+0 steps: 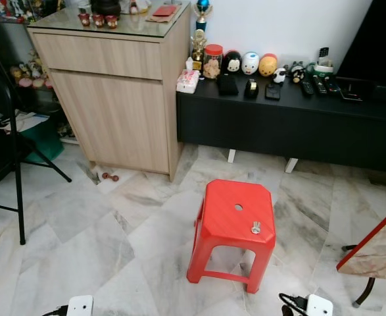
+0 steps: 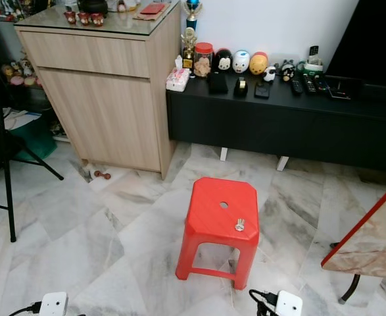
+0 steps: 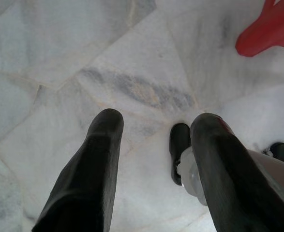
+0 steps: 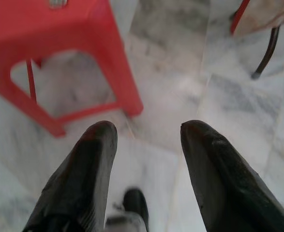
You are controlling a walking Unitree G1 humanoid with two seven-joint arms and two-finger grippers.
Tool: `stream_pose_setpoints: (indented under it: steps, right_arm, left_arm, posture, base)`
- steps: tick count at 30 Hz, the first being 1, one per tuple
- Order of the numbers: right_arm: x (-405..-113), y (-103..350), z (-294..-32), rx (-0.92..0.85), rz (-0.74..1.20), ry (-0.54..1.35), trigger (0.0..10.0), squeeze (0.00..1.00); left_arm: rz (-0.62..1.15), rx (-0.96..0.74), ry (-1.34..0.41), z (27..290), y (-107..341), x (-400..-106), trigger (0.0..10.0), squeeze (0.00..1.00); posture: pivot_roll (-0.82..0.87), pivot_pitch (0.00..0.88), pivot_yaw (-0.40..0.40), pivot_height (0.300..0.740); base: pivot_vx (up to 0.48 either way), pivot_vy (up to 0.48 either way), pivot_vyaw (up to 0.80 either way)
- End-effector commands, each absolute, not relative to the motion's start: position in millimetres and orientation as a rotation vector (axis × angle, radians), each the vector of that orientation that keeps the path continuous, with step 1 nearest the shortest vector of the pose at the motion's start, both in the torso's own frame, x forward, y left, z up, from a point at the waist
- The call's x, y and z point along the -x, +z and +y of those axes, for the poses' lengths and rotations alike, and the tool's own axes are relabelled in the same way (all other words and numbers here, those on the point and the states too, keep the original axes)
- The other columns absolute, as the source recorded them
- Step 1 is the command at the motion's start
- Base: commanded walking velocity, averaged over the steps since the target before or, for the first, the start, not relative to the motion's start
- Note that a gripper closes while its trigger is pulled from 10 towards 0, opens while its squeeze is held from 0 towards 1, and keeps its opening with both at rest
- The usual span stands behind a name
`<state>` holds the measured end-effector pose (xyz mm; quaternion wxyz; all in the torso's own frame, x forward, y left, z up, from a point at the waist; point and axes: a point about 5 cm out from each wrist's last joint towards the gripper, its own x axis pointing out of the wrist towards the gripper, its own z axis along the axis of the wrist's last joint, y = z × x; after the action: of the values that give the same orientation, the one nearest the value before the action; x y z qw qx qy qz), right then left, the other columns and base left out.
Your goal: Hang keys on a hook
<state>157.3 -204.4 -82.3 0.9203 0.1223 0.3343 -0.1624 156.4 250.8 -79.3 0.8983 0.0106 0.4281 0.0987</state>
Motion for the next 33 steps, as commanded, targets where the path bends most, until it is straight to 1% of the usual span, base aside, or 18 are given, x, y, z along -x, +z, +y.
stream_pose_setpoints:
  steps: [1,2,3,7,14,18,23,30,33]
  right_arm:
    - [-227.5,-29.7,-220.3,-0.202,0.386,-0.325,10.0,0.00]
    - [-246.5,-10.4,-223.7,-0.190,0.301,-0.315,10.0,0.00]
    - [-255.1,-0.5,-226.5,-0.190,0.255,-0.309,10.0,0.00]
    - [-252.6,3.4,-230.7,-0.194,0.209,-0.296,10.0,0.00]
    - [-252.5,12.7,-228.8,-0.200,0.179,-0.272,10.0,0.00]
    - [-253.0,18.1,-220.8,-0.162,0.182,-0.188,10.0,0.00]
    - [-238.7,18.5,-209.4,-0.060,0.180,-0.092,10.0,0.00]
    - [-227.3,18.4,-205.3,-0.066,0.203,-0.072,10.0,0.00]
    - [-231.0,20.3,-200.5,-0.082,0.194,-0.049,10.0,0.00]
  left_arm:
    - [0.903,-0.025,0.197,249.6,-81.3,-152.9,10.0,0.00]
    - [0.903,-0.026,0.196,249.8,-81.2,-152.9,10.0,0.00]
    - [0.903,-0.027,0.195,250.0,-81.2,-152.9,10.0,0.00]
    - [0.894,-0.023,0.206,250.7,-80.8,-152.8,10.0,0.00]
    - [0.888,-0.015,0.207,250.9,-80.5,-153.1,10.0,0.00]
    - [0.889,-0.016,0.207,250.8,-80.5,-153.1,10.0,0.00]
    - [0.887,-0.018,0.208,251.7,-80.1,-153.4,10.0,0.00]
    - [0.870,-0.024,0.232,252.8,-78.9,-154.6,10.0,0.00]
    - [0.845,-0.070,0.231,254.5,-76.5,-157.0,10.0,0.00]
  posture:
    - [0.09,0.025,-0.041,0.740]
    - [0.09,0.026,-0.040,0.740]
    - [0.09,0.026,-0.040,0.740]
    - [0.10,0.025,-0.041,0.740]
    - [0.10,0.026,-0.041,0.740]
    - [0.10,0.025,-0.042,0.740]
    - [0.09,0.026,-0.035,0.740]
    - [0.09,0.025,-0.038,0.740]
    - [0.08,0.025,-0.037,0.740]
  base:
    - [0.000,0.000,0.00]
    - [0.000,0.000,0.00]
    - [0.000,0.000,0.00]
    - [0.000,0.000,0.00]
    - [0.000,0.000,0.00]
    - [0.000,0.000,0.00]
    - [0.000,0.000,0.00]
    - [0.000,0.000,0.00]
    - [0.000,0.000,0.00]
